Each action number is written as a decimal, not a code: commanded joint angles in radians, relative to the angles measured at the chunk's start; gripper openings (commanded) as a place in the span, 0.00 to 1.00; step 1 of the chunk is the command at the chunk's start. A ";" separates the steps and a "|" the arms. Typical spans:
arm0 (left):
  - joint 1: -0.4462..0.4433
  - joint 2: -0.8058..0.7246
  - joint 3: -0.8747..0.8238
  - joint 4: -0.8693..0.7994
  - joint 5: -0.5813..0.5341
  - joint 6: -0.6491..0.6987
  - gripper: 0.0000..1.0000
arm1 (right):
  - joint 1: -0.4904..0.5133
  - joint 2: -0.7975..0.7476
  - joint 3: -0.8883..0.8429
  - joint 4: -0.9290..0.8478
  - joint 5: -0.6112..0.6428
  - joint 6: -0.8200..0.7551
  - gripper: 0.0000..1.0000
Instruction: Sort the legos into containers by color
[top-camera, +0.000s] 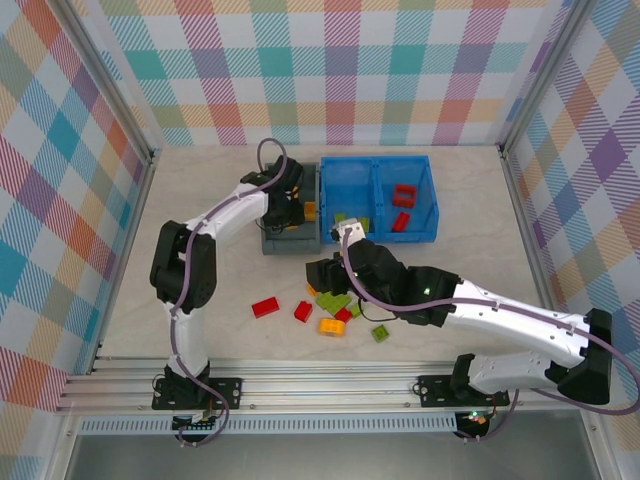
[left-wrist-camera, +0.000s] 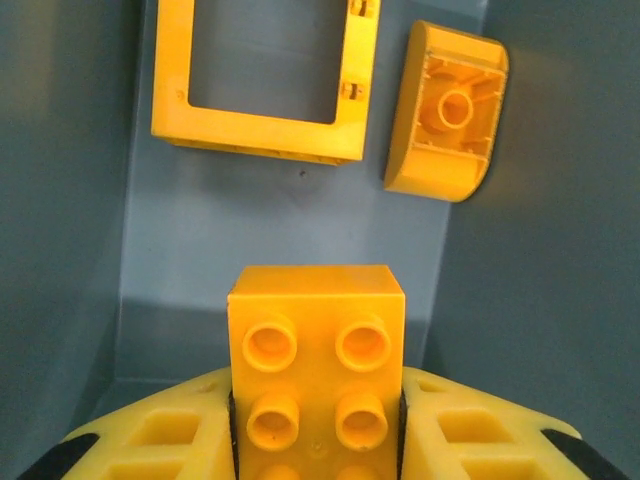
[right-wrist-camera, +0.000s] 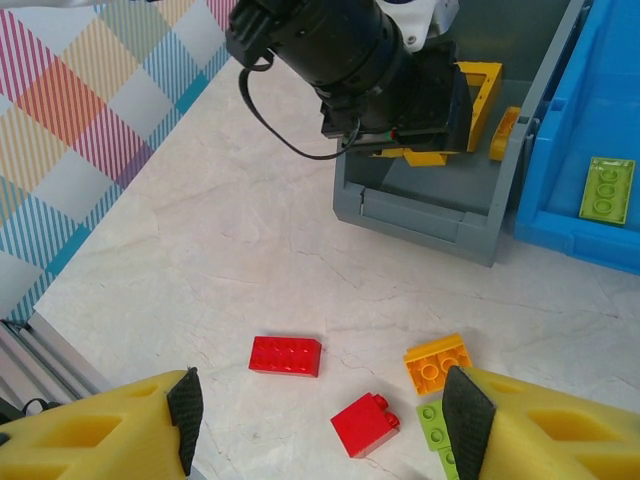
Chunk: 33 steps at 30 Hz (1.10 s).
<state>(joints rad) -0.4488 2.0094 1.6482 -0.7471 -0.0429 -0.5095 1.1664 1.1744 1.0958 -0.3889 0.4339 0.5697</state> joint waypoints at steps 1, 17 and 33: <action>0.010 0.038 0.028 -0.068 -0.047 -0.018 0.40 | -0.004 -0.032 -0.009 0.007 0.014 0.034 0.67; -0.047 -0.236 0.039 -0.068 -0.020 -0.084 0.65 | -0.121 -0.047 -0.022 -0.411 0.116 0.295 0.69; -0.673 -0.970 -0.656 0.265 -0.297 -0.270 0.75 | -0.539 0.370 -0.091 -0.365 -0.355 0.018 0.70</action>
<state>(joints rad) -1.0424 1.0821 1.0653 -0.5671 -0.2222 -0.7136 0.6559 1.5150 0.9966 -0.7776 0.1169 0.6254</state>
